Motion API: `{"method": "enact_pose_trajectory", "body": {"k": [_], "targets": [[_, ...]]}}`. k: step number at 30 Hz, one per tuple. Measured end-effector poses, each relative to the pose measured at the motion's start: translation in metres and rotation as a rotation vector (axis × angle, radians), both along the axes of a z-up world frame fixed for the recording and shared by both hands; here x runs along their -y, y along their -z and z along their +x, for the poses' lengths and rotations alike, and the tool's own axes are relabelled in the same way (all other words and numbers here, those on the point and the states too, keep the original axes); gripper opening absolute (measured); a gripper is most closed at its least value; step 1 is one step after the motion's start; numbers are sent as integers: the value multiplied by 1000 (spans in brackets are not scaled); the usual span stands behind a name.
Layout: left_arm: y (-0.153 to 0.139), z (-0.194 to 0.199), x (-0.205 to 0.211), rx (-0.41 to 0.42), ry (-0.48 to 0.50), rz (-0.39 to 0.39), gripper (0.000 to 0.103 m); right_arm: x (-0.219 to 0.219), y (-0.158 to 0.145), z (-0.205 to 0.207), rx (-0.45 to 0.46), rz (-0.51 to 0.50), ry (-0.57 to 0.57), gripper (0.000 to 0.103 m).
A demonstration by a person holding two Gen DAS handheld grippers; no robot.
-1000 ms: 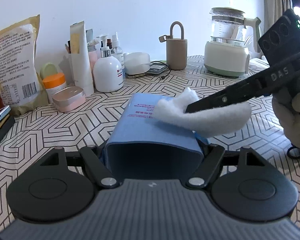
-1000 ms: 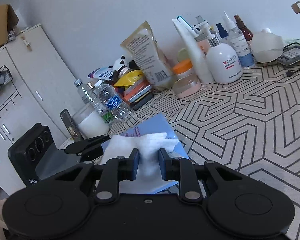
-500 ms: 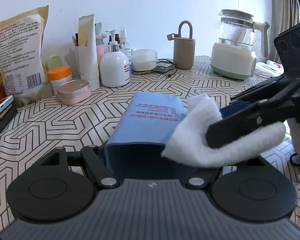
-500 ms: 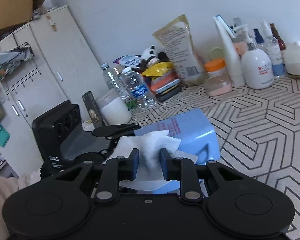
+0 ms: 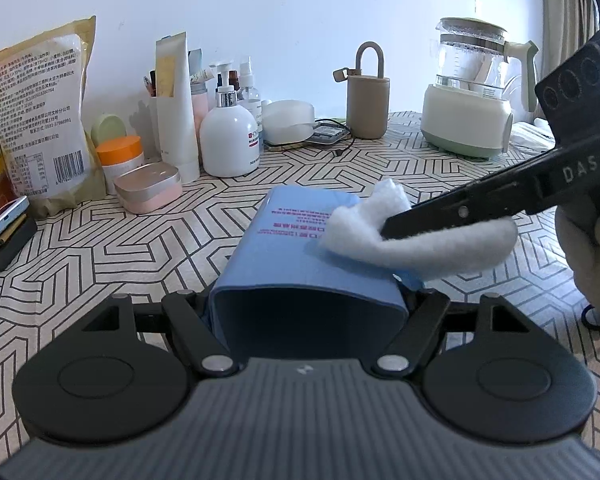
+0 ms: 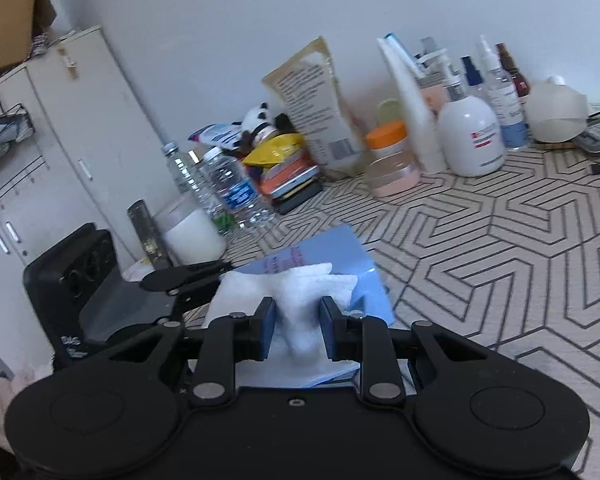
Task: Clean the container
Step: 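Wipe the container's side near the handle with the right tool, then continue wiping the container's outer wall with the right tool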
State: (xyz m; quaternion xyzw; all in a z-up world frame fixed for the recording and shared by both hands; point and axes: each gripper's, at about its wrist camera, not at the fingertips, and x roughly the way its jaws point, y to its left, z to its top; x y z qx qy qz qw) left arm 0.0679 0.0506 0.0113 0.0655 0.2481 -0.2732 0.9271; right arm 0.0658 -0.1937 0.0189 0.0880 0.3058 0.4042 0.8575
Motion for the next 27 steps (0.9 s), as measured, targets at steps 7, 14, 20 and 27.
{"method": "enact_pose_trajectory", "body": {"k": [7, 14, 20, 27], "targets": [[0, -1, 0, 3, -4, 1, 74, -1, 1, 2, -8, 2, 5, 30], [1, 2, -2, -13, -3, -13, 74, -15, -5, -9, 26, -31, -41, 33], [1, 0, 0, -4, -2, -5, 74, -18, -7, -16, 46, -28, -80, 33], [1, 1, -2, -8, -2, -8, 74, -20, -7, -17, 74, -74, -58, 33]]}}
